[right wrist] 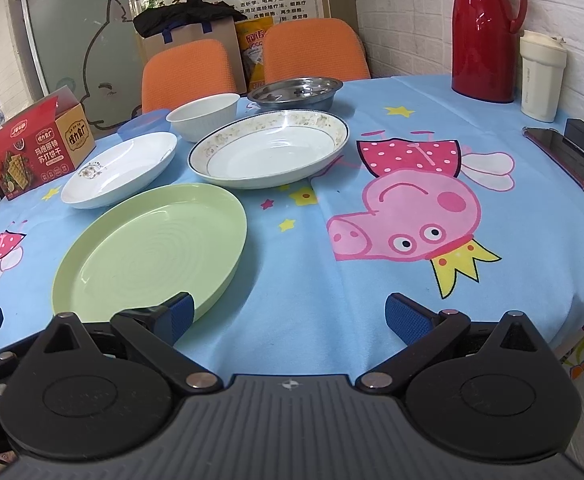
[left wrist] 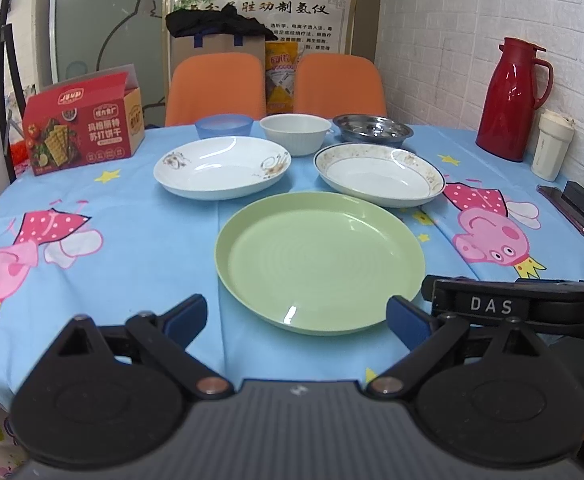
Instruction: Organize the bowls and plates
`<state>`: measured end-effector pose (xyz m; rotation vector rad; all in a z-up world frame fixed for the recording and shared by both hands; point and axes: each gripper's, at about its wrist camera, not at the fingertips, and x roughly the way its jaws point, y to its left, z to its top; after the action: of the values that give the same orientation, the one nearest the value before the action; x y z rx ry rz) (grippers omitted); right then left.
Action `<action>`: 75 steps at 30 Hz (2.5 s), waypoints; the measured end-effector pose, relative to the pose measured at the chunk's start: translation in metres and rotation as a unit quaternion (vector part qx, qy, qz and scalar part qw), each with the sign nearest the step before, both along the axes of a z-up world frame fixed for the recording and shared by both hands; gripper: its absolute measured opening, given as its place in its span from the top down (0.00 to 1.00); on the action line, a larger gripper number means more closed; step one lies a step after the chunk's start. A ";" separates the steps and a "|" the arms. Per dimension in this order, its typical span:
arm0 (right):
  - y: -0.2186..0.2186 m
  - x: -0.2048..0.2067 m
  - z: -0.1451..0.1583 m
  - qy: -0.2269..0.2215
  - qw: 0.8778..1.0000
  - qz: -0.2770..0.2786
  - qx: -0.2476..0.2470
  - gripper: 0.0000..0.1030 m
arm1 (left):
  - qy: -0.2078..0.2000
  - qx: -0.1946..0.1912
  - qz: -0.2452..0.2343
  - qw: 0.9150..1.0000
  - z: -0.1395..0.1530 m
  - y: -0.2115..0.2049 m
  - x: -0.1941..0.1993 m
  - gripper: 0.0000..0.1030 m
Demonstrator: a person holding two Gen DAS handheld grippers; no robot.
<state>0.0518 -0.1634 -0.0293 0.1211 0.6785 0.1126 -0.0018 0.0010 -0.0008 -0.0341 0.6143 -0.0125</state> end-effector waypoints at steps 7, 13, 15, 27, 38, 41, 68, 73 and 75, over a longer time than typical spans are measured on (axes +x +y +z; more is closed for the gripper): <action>0.003 0.001 0.000 0.001 1.000 0.004 -0.002 0.00 | 0.001 0.000 0.000 1.000 0.000 0.000 0.001 0.08; 0.004 0.001 0.000 0.001 1.000 0.005 -0.003 0.00 | 0.002 -0.003 0.003 1.000 0.001 0.003 0.001 0.08; 0.004 0.001 0.000 0.001 1.000 0.006 -0.003 0.00 | 0.003 -0.004 0.004 1.000 0.001 0.003 0.002 0.08; 0.007 0.001 -0.002 0.003 1.000 0.009 -0.004 0.00 | 0.005 -0.010 0.004 1.000 -0.001 0.007 0.003 0.08; 0.009 -0.002 -0.004 0.004 1.000 0.012 -0.006 0.00 | 0.008 -0.013 0.006 1.000 -0.004 0.008 0.002 0.08; 0.009 -0.002 -0.004 0.003 1.000 0.011 -0.005 0.00 | 0.008 -0.014 0.008 1.000 -0.004 0.010 0.002 0.08; 0.015 0.008 0.004 0.001 1.000 0.019 -0.016 0.00 | -0.001 -0.005 0.025 1.000 0.009 0.028 0.015 0.08; 0.012 0.013 0.011 -0.011 0.999 0.042 -0.016 0.00 | 0.022 -0.027 0.040 0.999 0.011 0.059 0.035 0.08; 0.010 0.019 0.007 -0.005 0.998 0.059 0.002 0.00 | 0.038 -0.045 0.042 0.997 0.007 0.071 0.046 0.08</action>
<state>0.0705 -0.1537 -0.0221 0.0837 0.6756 0.2272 0.0444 0.0716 0.0058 -0.1481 0.6872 0.0436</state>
